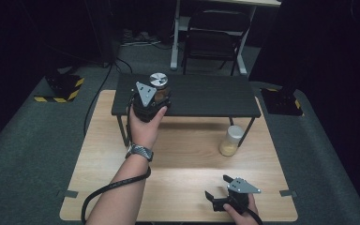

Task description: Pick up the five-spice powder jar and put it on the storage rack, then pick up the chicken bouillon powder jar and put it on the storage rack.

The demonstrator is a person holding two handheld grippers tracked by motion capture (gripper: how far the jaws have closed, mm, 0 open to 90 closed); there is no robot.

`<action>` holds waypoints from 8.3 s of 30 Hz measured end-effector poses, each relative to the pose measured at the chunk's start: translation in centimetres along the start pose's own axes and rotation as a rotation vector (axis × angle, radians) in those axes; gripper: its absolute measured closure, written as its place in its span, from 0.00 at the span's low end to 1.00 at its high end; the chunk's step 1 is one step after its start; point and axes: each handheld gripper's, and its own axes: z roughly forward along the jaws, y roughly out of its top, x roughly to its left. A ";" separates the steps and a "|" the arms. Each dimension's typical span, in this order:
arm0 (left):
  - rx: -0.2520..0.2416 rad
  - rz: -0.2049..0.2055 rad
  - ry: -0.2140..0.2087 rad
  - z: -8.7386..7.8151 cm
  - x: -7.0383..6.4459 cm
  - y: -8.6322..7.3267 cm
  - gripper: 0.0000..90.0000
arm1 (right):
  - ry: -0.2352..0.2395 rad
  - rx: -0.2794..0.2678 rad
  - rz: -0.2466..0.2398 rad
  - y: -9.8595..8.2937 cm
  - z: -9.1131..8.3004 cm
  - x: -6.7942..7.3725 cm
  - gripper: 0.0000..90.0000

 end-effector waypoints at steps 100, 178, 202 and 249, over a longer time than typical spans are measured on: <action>-0.019 -0.011 -0.111 -12.0 0.5 -7.1 0.01 | -0.014 0.015 -0.041 0.3 0.2 0.7 0.00; 0.284 0.085 -0.214 -17.4 2.0 -16.9 0.01 | -0.032 0.031 -0.065 0.6 0.6 1.7 0.00; 0.295 0.073 -0.228 -17.4 2.3 -16.8 0.01 | -0.040 0.026 -0.059 0.6 0.6 1.9 0.01; 0.295 0.070 -0.251 -17.6 2.4 -16.8 0.01 | -0.224 -0.141 0.024 3.5 -2.0 1.1 0.00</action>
